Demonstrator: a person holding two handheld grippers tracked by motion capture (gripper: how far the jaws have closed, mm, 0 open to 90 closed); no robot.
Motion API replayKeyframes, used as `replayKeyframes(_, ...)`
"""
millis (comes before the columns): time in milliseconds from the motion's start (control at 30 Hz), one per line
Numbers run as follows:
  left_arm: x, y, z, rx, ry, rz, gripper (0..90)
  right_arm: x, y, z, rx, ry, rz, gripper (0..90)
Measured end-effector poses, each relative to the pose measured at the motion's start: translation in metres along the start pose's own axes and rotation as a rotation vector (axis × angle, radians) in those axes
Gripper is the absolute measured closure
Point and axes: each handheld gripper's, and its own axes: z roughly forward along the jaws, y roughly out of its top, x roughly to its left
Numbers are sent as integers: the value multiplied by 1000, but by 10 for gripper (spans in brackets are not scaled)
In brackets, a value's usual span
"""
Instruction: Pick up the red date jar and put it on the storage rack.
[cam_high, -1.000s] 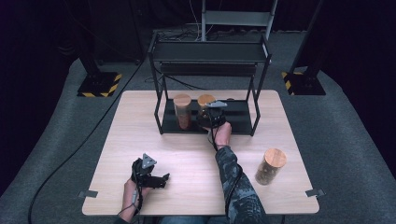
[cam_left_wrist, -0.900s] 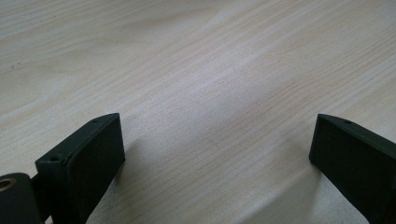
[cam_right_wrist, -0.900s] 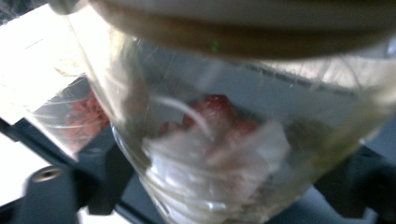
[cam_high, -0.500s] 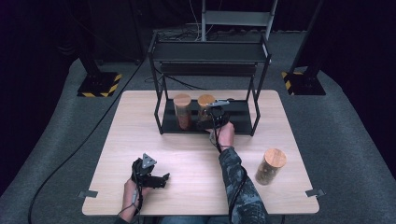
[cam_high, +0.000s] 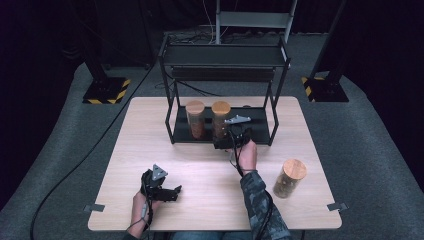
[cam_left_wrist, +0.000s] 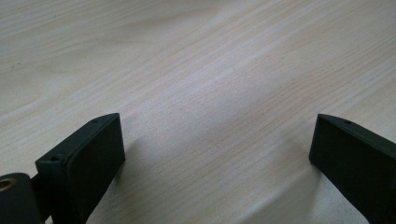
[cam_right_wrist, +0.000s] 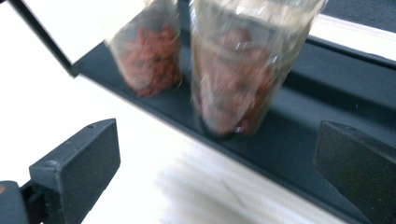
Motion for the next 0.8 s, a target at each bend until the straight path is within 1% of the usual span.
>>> replayKeyframes(300,0,0,0,2,0,3,26,13,-23,-23,-18,12,-29,0)
replayKeyframes(367,0,0,0,2,0,3,26,15,-26,-28,-19,14,-45,0)
replayKeyframes(533,0,0,0,1,0,3,26,19,-39,-38,-20,19,-56,0)
replayKeyframes(667,0,0,0,2,0,4,28,23,-53,-46,-29,34,-56,0)
replayKeyframes(800,0,0,0,3,-2,5,28,25,-66,-54,-40,35,-51,0)
